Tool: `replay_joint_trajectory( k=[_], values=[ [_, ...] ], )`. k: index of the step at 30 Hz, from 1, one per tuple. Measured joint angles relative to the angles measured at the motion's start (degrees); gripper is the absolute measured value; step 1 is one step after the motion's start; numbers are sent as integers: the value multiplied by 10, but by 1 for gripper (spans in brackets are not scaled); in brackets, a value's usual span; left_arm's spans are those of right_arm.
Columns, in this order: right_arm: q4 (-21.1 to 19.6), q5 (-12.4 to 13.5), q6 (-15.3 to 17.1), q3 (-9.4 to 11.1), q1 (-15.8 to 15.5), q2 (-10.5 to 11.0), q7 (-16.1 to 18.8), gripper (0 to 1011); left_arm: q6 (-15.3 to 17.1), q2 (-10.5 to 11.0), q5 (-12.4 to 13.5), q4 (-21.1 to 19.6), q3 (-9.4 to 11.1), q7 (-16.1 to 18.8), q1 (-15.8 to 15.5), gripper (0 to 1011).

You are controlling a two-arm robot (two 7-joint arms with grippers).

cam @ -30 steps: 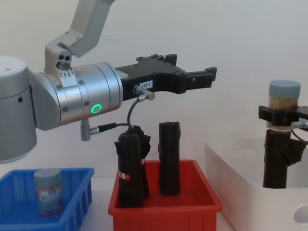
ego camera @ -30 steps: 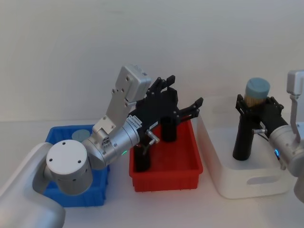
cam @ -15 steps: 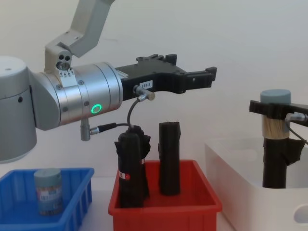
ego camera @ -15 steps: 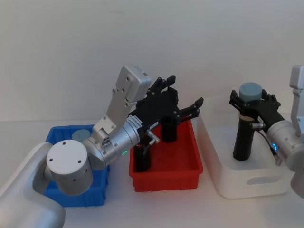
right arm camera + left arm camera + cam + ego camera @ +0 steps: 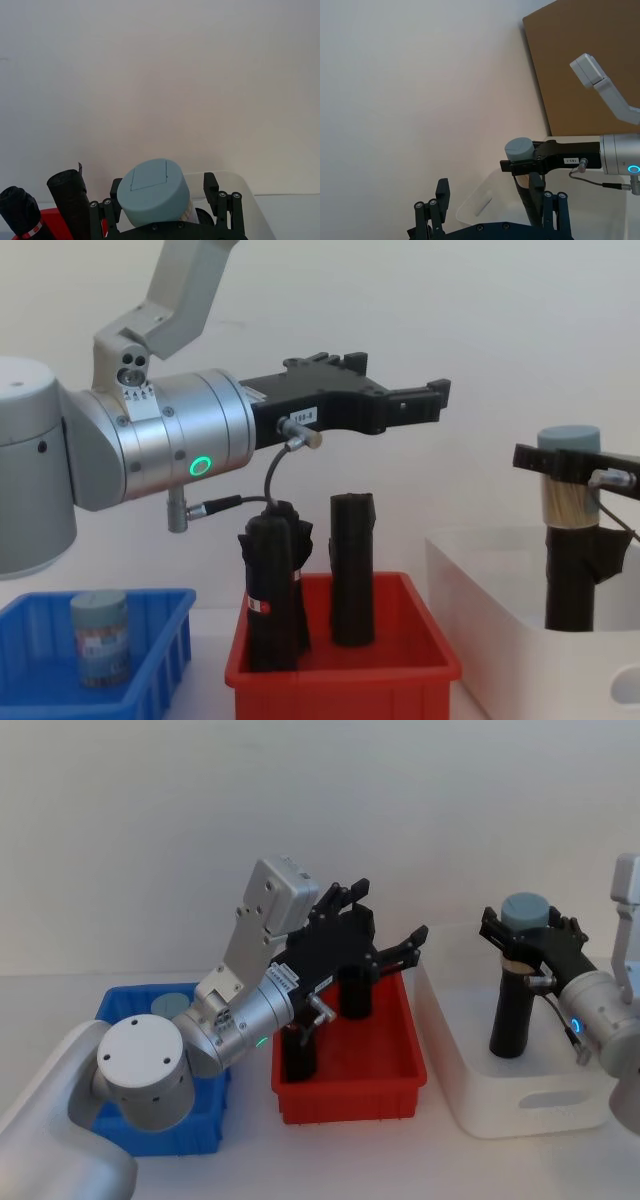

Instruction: Pick the cotton swabs from the blue box and place them into the white box.

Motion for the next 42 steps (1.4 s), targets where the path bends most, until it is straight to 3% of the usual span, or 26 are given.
replay_joint_trajectory(
  k=[42],
  values=[
    [-4,10,-2,0,2,-3,-1,1001,0,0,0,0,0,0,0,1004]
  ],
)
